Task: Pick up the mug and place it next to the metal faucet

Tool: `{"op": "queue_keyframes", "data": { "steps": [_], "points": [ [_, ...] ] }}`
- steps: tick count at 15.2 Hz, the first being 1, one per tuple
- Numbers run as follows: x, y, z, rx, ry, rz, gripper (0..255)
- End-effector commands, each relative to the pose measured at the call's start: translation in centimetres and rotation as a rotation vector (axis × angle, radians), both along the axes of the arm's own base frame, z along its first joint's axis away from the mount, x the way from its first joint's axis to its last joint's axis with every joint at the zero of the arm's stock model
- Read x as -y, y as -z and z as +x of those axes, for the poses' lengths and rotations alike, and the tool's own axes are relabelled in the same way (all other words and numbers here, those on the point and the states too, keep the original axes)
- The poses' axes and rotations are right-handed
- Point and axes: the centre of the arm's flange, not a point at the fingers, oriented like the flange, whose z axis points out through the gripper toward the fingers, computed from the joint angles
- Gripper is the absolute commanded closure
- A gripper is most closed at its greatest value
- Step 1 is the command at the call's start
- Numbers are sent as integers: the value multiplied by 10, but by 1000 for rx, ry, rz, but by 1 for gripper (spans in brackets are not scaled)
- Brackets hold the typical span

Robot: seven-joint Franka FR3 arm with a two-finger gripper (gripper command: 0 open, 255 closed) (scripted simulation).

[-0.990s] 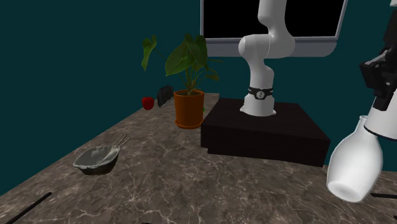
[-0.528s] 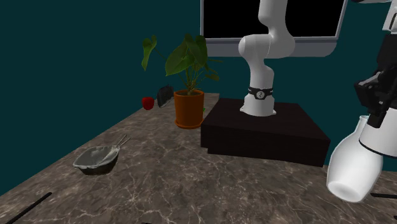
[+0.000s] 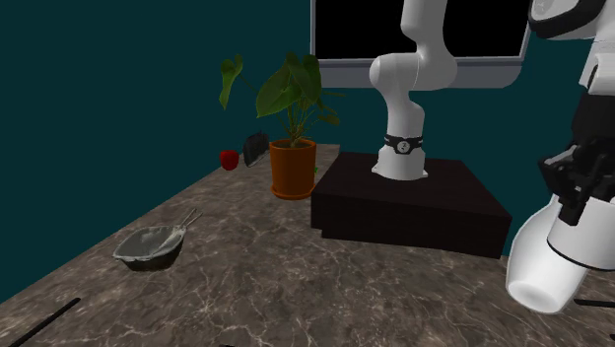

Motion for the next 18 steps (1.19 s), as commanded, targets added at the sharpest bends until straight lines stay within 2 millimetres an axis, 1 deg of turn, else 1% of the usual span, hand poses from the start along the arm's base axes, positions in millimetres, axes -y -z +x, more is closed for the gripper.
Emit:
{"op": "queue_keyframes", "data": {
  "steps": [1, 18],
  "points": [
    [0, 11, -1, 1, 0, 0, 255],
    [0, 101, -1, 1, 0, 0, 255]
  ]
}}
